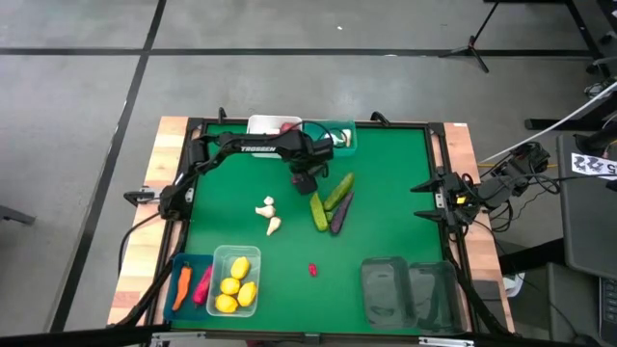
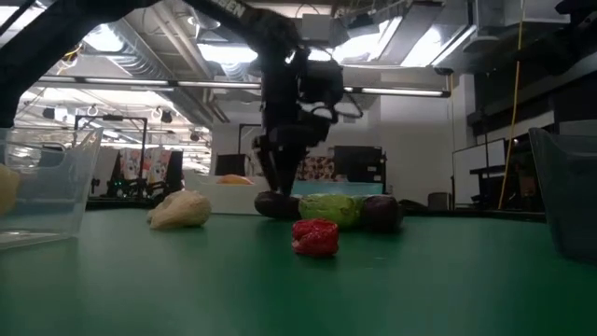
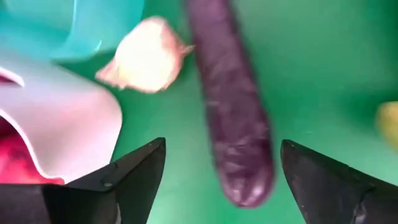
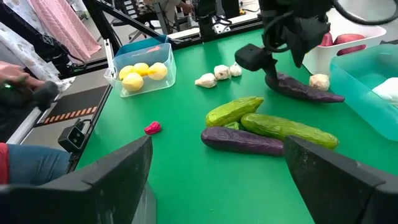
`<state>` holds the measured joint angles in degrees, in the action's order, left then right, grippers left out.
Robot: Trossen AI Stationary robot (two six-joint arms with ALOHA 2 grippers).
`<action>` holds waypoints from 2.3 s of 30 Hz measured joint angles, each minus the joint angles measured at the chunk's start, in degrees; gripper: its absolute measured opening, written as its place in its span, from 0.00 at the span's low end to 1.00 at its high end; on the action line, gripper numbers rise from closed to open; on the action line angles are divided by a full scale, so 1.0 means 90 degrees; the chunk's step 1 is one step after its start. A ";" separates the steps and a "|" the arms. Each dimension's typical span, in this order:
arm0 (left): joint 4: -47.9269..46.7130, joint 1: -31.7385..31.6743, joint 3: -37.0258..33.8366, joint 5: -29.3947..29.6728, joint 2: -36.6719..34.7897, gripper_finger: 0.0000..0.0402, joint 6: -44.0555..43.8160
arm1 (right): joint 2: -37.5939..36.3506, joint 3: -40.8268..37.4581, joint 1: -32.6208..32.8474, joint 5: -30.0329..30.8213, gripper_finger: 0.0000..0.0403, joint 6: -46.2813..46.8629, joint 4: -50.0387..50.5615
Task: Sort produce into baskets
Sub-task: Put the eggplant into the left black bin
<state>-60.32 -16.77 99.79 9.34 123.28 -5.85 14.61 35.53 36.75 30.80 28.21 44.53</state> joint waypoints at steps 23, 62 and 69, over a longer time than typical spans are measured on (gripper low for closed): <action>0.0802 -0.0056 -0.0522 -0.0364 0.0034 0.51 0.0309 | 0.0000 0.0001 -0.0001 0.0000 0.89 0.0001 0.0012; 0.9100 0.2915 -0.0131 -0.0700 0.0117 0.39 0.0784 | -0.0002 0.0000 -0.0002 0.0748 0.89 0.0032 0.0000; 1.0310 0.2910 -0.0125 -0.1500 0.0858 0.39 0.0321 | -0.0002 0.0001 -0.0002 0.0748 0.89 0.0078 0.0029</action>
<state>32.47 9.42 98.66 -4.16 131.01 -2.96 14.59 35.53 36.73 37.54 28.91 44.80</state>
